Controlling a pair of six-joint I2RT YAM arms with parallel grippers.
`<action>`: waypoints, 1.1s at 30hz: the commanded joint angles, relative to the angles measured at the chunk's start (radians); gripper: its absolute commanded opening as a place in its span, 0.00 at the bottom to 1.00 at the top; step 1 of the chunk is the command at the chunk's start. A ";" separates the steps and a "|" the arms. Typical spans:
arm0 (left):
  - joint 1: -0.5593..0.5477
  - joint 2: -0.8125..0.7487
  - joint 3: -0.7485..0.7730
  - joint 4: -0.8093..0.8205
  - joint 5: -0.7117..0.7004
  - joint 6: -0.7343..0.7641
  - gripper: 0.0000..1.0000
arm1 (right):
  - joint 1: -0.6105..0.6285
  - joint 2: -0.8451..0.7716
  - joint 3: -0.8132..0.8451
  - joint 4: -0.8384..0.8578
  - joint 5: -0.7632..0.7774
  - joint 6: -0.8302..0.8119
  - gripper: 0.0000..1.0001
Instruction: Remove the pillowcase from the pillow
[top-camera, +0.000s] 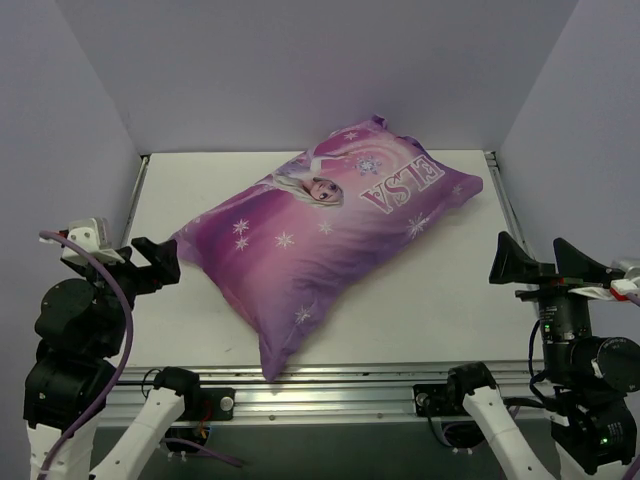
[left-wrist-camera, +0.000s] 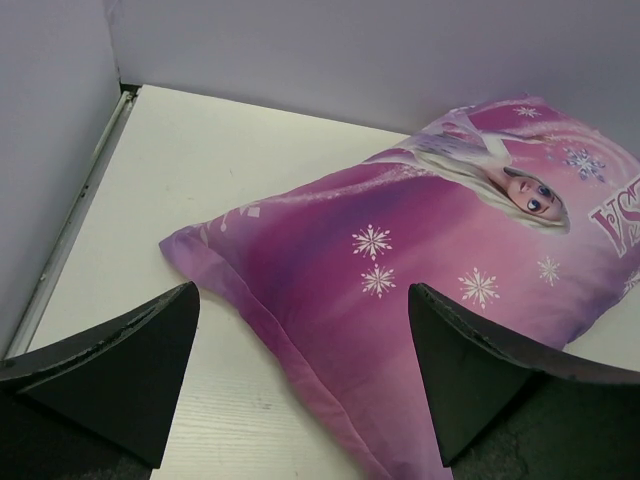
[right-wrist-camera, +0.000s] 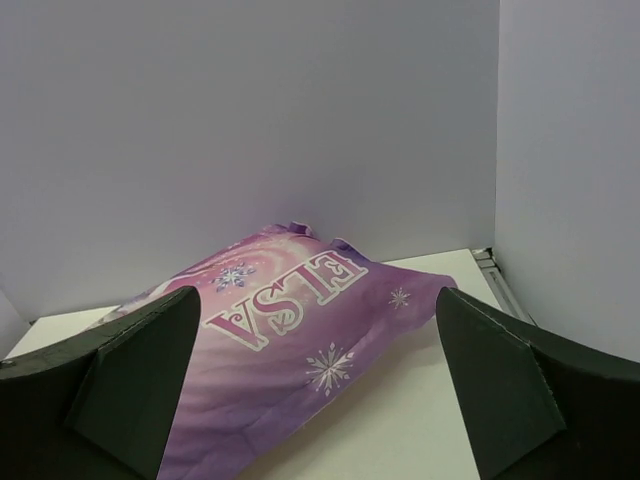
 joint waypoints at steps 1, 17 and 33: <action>0.006 0.009 -0.009 0.003 0.031 0.003 0.94 | 0.009 0.022 -0.015 0.062 -0.018 0.014 1.00; 0.005 0.535 0.068 0.127 0.355 -0.032 0.94 | 0.008 0.369 -0.182 0.149 -0.278 0.527 1.00; -0.025 1.005 0.125 0.423 0.369 -0.138 0.94 | 0.023 0.792 -0.529 0.810 -0.413 0.821 1.00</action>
